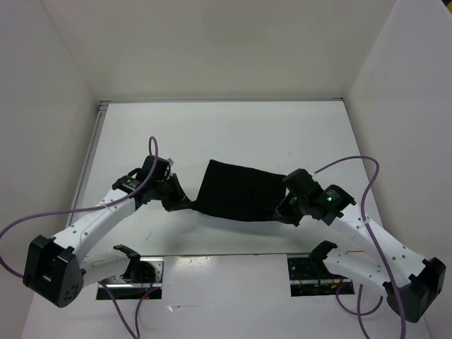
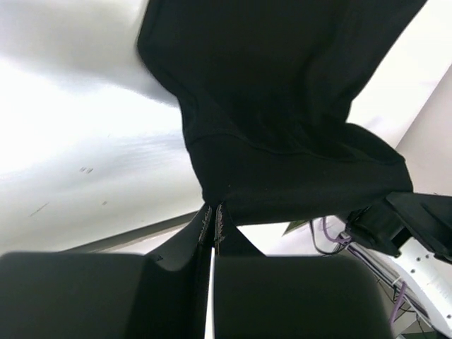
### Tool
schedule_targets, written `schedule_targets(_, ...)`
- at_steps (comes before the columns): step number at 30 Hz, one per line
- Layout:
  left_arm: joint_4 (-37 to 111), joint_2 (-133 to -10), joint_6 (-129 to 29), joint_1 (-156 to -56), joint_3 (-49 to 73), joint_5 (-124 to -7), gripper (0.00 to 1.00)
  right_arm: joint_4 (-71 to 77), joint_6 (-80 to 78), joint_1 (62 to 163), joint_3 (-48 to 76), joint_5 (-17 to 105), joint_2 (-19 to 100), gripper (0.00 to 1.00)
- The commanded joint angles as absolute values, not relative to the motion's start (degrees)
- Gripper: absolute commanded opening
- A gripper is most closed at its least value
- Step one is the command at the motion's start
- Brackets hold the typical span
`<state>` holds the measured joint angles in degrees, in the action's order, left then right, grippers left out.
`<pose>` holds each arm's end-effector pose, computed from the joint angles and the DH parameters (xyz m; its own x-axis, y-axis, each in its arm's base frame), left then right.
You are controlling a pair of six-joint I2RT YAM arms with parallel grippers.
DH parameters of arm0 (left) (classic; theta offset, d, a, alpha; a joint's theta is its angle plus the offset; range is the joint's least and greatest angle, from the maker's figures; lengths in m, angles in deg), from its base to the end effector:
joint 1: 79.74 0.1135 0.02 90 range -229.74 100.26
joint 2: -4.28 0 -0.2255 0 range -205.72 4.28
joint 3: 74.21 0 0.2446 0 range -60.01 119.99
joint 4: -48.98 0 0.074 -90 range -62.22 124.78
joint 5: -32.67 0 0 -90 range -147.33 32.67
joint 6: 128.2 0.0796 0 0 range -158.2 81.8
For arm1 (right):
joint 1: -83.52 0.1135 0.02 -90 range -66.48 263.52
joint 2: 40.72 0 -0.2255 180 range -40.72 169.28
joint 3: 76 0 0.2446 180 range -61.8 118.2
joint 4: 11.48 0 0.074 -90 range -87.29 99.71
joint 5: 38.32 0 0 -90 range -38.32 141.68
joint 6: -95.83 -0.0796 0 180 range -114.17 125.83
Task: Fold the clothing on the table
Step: Fold the skirt
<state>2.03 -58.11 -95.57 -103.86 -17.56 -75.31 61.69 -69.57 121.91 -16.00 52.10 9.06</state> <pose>0.2178 -0.1244 0.1698 -0.8626 -0.4915 -0.1201 -0.3097 0.7006 -0.6428 0.1453 0.1144 0.1923 -0.7744 0.6211 -0.1210 0.5196 0.7333 0.4384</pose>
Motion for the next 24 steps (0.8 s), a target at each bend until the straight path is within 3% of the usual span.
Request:
schedule_targets(1, 4.6, -60.5, -95.2, -103.4, -12.2, -73.9, 0.0, 65.1, -65.4, 118.2, -12.5, 57.3, 10.2, 0.0)
schedule_targets(7, 7.8, -66.6, -94.2, -103.4, -8.4, -72.7, 0.0, 64.1, -60.7, 112.4, -12.0, 58.5, 13.9, 0.0)
schedule_targets(24, 11.8, -85.7, -90.6, -103.4, 2.6, -69.2, 0.0, 59.6, -56.1, 108.4, -8.0, 63.3, 25.7, 0.0)
